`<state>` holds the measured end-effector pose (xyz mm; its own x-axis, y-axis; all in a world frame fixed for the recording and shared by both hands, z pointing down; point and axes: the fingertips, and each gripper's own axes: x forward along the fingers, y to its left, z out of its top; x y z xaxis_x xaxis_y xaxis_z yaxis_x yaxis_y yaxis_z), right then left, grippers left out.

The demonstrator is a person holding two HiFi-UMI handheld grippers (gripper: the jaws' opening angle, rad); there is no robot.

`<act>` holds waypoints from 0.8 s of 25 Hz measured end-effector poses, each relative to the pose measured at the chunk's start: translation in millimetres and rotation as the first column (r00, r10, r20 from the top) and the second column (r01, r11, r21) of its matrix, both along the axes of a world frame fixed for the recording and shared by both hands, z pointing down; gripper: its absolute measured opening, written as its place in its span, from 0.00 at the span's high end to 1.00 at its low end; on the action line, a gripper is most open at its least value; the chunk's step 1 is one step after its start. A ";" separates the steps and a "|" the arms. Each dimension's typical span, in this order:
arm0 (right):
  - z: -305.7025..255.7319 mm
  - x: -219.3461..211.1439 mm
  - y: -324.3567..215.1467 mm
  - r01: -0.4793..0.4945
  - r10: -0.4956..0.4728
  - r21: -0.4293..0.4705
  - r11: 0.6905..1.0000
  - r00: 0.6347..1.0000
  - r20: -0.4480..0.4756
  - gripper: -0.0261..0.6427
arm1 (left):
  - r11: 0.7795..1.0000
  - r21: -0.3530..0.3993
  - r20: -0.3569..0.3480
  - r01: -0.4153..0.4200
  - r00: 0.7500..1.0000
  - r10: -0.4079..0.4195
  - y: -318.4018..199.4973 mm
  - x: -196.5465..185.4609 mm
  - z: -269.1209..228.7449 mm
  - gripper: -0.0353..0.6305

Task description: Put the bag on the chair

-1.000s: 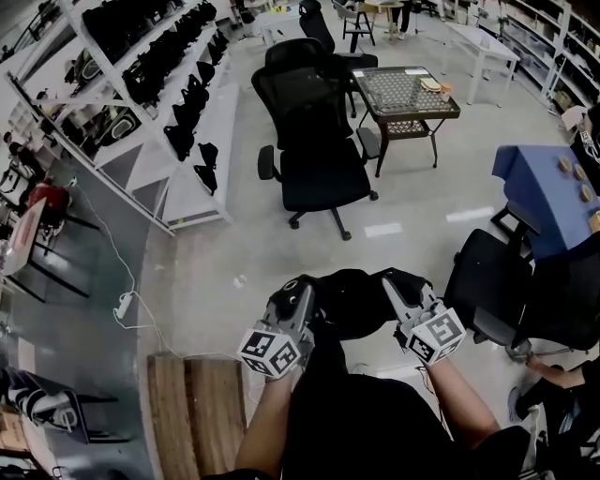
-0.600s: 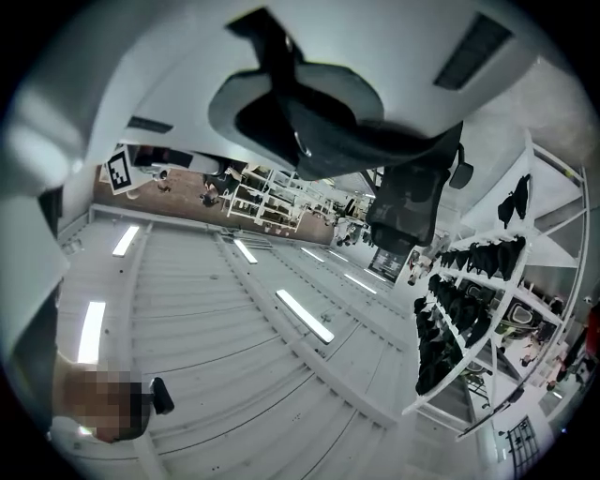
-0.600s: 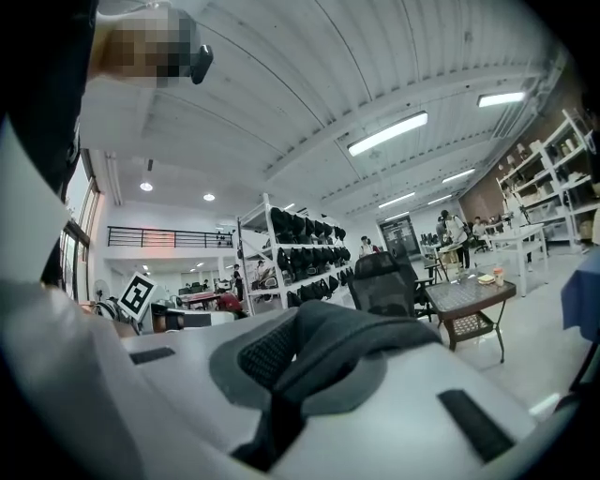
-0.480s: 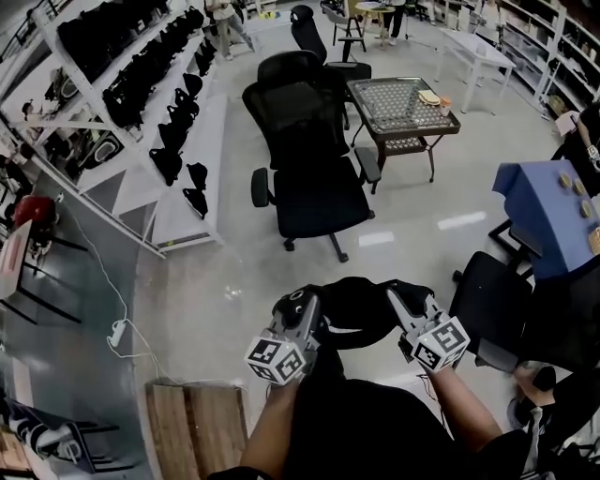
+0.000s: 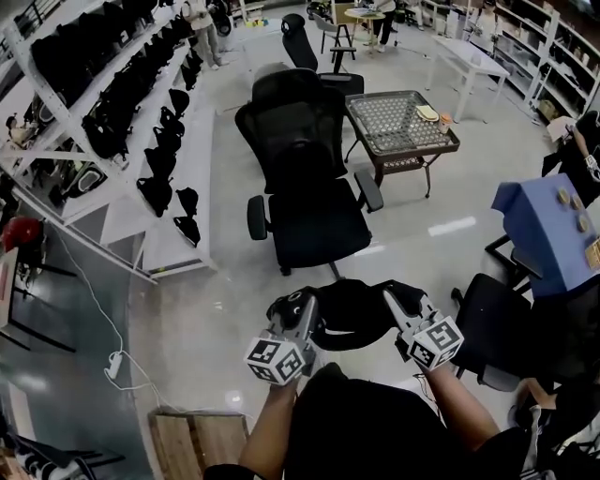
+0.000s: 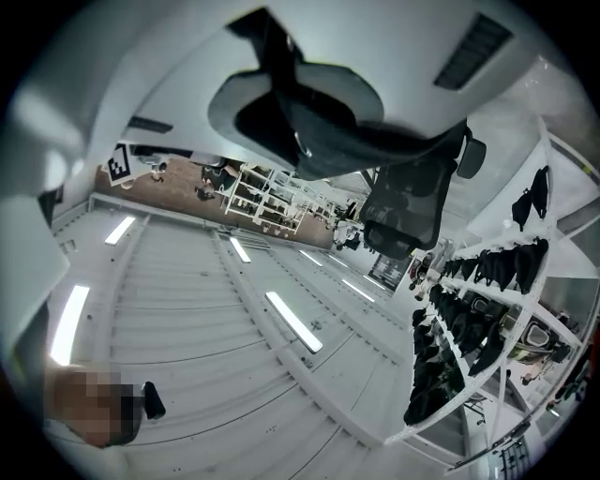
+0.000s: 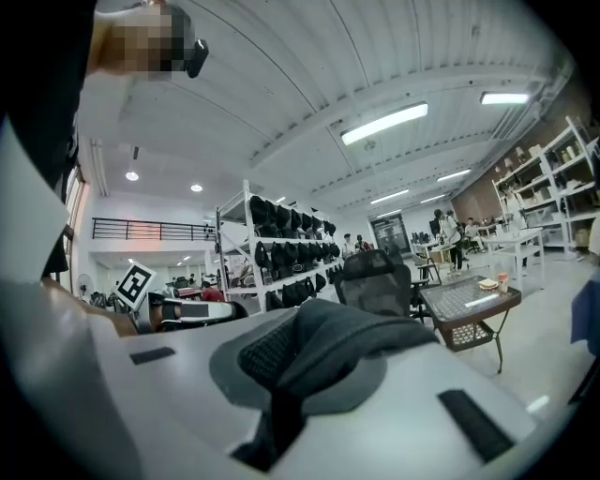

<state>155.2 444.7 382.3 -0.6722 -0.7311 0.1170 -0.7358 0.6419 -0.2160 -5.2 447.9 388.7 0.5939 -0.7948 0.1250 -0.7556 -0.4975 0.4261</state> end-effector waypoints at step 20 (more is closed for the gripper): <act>-12.1 -99.0 -161.3 -0.052 0.052 0.020 0.998 0.998 -0.038 0.93 | 0.998 0.024 -0.044 -0.055 0.997 0.056 -153.2 -90.1 -3.7 0.92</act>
